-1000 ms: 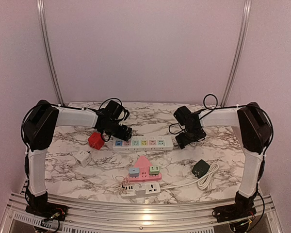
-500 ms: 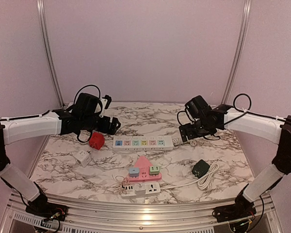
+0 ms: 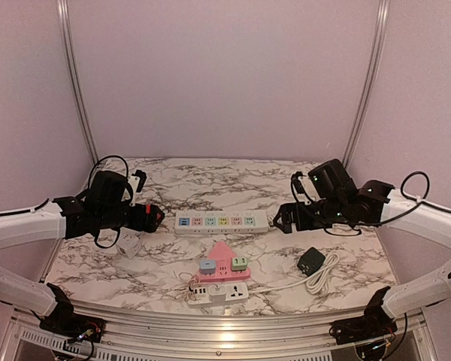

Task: Insert the plug
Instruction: Pick up the plug at the center of the board.

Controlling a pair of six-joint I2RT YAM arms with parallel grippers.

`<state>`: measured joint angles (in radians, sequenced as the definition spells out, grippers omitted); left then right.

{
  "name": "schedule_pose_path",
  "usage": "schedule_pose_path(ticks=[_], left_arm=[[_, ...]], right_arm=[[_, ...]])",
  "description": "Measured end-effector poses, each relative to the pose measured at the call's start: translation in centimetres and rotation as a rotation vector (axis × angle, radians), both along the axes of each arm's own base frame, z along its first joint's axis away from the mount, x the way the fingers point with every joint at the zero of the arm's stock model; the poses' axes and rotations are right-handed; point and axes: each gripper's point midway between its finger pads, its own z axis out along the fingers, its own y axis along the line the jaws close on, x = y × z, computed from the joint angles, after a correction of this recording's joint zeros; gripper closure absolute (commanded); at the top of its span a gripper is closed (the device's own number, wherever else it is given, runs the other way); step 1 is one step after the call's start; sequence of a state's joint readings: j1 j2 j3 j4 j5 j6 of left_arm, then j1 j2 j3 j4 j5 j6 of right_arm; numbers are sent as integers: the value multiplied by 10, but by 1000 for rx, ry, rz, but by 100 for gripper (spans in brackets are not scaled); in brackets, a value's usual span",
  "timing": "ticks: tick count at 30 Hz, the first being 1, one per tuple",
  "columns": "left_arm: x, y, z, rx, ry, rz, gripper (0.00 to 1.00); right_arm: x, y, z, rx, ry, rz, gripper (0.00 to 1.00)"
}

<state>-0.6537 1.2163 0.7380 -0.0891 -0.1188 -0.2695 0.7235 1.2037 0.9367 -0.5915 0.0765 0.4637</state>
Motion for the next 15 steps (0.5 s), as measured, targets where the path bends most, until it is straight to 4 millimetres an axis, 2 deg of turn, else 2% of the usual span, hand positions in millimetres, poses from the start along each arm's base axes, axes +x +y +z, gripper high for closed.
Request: schedule_pose_path(ticks=[4, 8, 15], left_arm=[[1, 3, -5, 26, 21, 11, 1], [10, 1, -5, 39, 23, 22, 1], [43, 10, -14, 105, 28, 112, 1]], right_arm=[[10, 16, 11, 17, -2, 39, 1], [21, 31, 17, 21, -14, 81, 2], [24, 42, 18, 35, -41, 156, 2]])
